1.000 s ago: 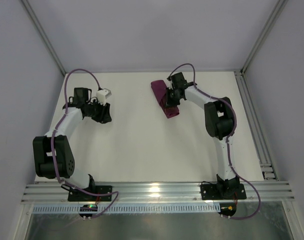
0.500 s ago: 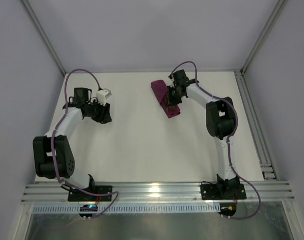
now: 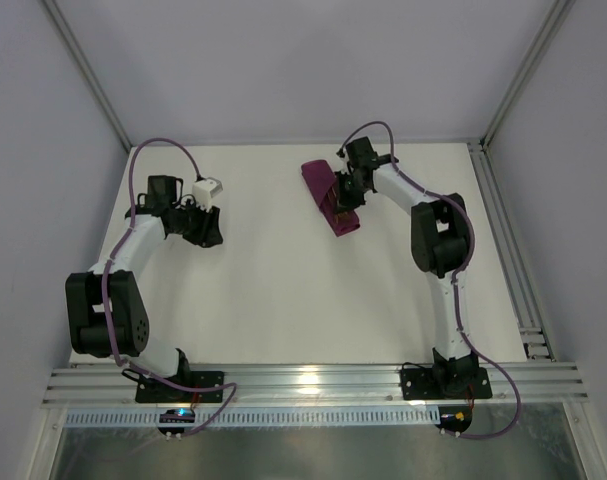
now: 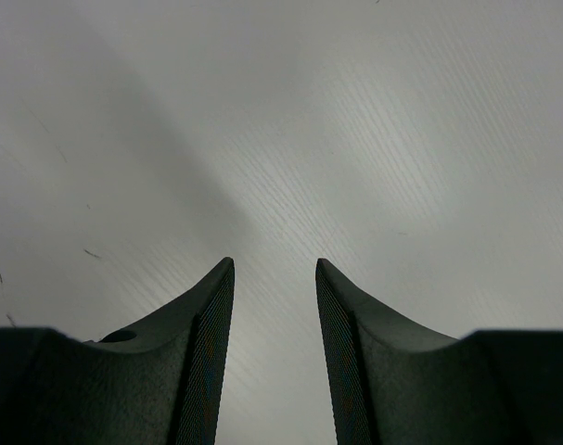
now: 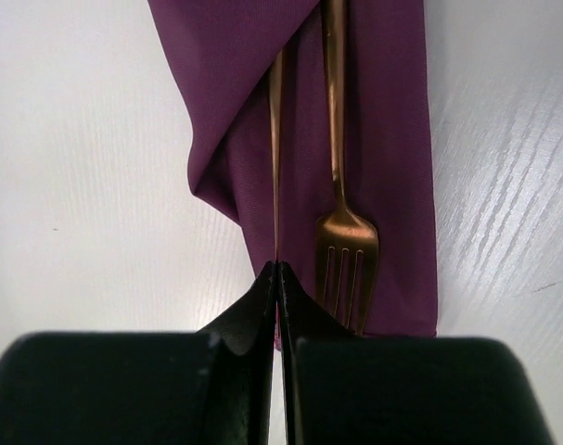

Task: Fold the napkin into a case and place the utensils inside
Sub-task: Move the knife to the folded napkin.

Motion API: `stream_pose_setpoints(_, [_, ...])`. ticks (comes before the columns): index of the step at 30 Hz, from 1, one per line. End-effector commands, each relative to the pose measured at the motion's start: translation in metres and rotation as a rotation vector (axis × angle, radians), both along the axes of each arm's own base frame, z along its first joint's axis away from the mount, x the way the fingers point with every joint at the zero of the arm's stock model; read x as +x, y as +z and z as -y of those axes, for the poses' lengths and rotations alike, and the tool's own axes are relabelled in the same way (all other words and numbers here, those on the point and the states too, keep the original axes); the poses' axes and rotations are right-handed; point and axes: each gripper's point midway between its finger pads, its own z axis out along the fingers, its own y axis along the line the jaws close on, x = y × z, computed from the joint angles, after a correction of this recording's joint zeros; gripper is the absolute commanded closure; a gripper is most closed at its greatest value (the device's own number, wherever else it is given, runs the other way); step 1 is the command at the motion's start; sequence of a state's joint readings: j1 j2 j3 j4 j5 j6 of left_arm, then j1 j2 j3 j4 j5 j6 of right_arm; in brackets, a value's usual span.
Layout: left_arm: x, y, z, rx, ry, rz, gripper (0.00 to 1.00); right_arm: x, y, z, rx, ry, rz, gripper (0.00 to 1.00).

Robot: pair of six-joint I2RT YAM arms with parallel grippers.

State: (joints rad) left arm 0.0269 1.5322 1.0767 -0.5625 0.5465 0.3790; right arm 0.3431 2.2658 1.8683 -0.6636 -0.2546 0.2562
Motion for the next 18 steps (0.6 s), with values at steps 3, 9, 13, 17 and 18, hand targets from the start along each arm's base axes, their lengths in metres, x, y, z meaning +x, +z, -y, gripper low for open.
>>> stream_pose_setpoints(3, [0.005, 0.013, 0.001, -0.012, -0.017, 0.034, 0.58, 0.004, -0.009, -0.001, 0.005, 0.013, -0.013, 0.96])
stream_pose_setpoints(9, [0.005, 0.015, 0.001, -0.012, -0.017, 0.040, 0.57, 0.005, -0.020, 0.006, -0.013, -0.005, -0.026, 0.96])
stream_pose_setpoints(13, [0.005, 0.016, 0.002, -0.017, -0.020, 0.042, 0.58, 0.007, -0.016, 0.013, -0.043, -0.025, -0.001, 0.91])
stream_pose_setpoints(17, [0.005, 0.016, 0.003, -0.028, -0.021, 0.036, 0.58, 0.011, -0.003, 0.020, -0.078, -0.042, 0.039, 0.84])
stream_pose_setpoints(18, [0.005, 0.016, 0.004, -0.031, -0.018, 0.035, 0.58, 0.011, -0.001, 0.021, -0.080, -0.041, 0.040, 0.83])
